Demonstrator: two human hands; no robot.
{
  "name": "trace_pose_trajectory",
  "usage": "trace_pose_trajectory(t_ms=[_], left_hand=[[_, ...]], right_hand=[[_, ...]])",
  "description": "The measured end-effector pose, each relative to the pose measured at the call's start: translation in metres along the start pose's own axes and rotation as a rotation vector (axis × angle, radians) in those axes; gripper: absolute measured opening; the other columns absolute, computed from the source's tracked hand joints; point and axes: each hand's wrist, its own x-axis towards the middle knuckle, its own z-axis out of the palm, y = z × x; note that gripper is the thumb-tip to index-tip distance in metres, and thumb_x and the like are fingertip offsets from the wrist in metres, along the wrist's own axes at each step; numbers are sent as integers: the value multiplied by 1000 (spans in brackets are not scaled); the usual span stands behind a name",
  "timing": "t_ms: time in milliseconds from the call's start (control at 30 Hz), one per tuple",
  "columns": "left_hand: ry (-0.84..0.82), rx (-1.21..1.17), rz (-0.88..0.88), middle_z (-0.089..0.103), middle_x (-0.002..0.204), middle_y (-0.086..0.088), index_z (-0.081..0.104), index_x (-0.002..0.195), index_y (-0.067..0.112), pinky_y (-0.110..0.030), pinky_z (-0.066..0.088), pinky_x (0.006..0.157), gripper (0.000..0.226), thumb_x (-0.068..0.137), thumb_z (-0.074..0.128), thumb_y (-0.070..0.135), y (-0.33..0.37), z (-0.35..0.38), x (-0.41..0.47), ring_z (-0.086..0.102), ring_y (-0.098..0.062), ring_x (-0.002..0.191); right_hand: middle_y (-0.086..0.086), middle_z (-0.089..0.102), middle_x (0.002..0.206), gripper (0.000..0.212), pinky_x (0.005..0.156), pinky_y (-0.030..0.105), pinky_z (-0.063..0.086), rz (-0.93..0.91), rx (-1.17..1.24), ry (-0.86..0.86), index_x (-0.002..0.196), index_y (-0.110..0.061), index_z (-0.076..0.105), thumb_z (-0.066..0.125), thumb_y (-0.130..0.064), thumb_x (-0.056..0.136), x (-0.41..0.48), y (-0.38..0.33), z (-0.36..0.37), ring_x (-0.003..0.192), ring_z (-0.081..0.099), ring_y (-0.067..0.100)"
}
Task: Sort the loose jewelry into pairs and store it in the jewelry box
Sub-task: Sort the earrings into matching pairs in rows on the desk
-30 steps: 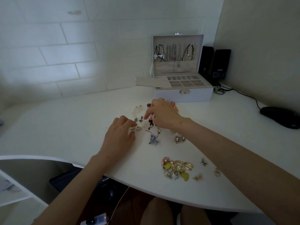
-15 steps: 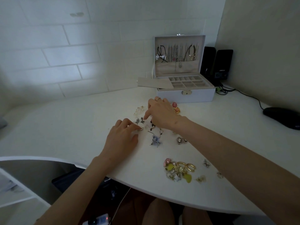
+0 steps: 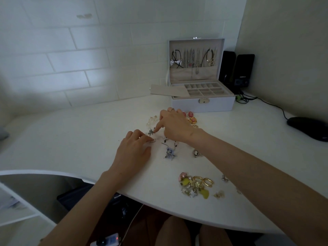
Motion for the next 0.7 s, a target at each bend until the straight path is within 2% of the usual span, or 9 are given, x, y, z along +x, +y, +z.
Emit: trace_pose_trajectory(t_ms=[433, 600, 667, 700], left_hand=[[1, -39, -8, 55, 104, -2, 65, 109, 17, -22, 32, 72, 27, 83, 61, 13, 2, -1, -2, 49, -19, 95], [23, -84, -25, 52, 105, -1, 59, 111, 14, -23, 36, 69, 28, 83, 61, 11, 1, -5, -2, 51, -18, 96], [38, -138, -41, 53, 105, 1, 58, 109, 14, -23, 40, 67, 24, 85, 59, 10, 3, -8, -2, 54, -15, 92], [46, -173, -43, 54, 104, 2, 57, 108, 14, -23, 41, 65, 23, 85, 58, 9, 5, -11, -2, 56, -12, 87]], right_hand=[[0, 51, 116, 45, 81, 29, 18, -7, -33, -13, 117, -34, 64, 49, -4, 87, -4, 2, 2, 113, 39, 22], [0, 53, 110, 51, 80, 27, 18, 3, 55, 43, 111, -36, 67, 48, 1, 83, -9, 3, -4, 109, 42, 21], [-1, 54, 106, 48, 78, 26, 16, 12, 109, 74, 109, -35, 68, 48, 0, 84, -17, 5, -7, 107, 43, 20], [-1, 54, 104, 45, 82, 27, 20, 13, 140, 89, 108, -34, 69, 47, -1, 85, -22, 7, -8, 105, 43, 20]])
